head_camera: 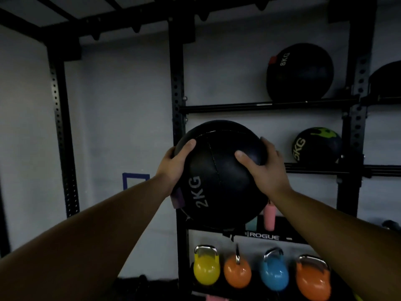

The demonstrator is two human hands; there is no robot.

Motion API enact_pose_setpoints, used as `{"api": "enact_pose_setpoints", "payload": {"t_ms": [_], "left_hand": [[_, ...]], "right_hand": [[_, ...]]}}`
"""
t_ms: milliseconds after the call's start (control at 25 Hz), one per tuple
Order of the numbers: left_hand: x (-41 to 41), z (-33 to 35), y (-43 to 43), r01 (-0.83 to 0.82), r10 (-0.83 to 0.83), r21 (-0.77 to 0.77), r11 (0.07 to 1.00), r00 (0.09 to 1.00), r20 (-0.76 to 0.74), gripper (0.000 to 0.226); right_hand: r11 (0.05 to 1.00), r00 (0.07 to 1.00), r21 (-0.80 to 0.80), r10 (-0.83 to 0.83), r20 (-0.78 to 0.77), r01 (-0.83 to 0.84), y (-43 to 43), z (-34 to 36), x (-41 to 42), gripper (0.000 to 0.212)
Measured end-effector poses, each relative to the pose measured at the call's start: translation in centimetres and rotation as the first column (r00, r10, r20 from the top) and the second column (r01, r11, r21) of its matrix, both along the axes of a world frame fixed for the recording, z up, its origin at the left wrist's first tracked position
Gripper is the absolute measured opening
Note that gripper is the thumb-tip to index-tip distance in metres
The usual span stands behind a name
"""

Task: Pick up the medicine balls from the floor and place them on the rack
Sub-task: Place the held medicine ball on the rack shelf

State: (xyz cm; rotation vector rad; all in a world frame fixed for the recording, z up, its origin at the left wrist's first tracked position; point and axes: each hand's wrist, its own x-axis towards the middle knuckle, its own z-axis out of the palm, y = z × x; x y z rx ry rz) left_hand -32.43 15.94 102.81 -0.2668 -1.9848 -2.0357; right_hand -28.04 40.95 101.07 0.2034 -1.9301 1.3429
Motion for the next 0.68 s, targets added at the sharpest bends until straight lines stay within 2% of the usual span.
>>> {"api": "enact_pose_setpoints", "payload": {"t_ms": [160,320,480,680], "left_hand": [[-7.8,2.8,-2.4,0.006,-0.006,0.005,1.000,0.999,-0.050,0.099],[-15.2,4.1,-2.9,0.070,-0.068,0.023,0.997,0.995,-0.079,0.079],[-22.9,3.7,-1.9,0.067,-0.066,0.031,0.997,0.997,-0.050,0.092],[-33.5,3.3,0.2,0.025,-0.023,0.042,0.999,0.998,-0.053,0.077]], "right_hand": [[0.999,1.000,0.038,-0.027,-0.015,0.027,-2.6,2.8,-7.2,0.132],[0.997,0.998,0.033,-0.066,-0.020,0.067,-3.2,3.9,-14.5,0.128],[0.997,0.998,0.047,-0.066,-0.007,0.066,-2.2,4.4,-22.1,0.130],[0.998,1.000,0.059,-0.013,0.007,0.013,-0.1,4.3,-33.2,0.128]]}}
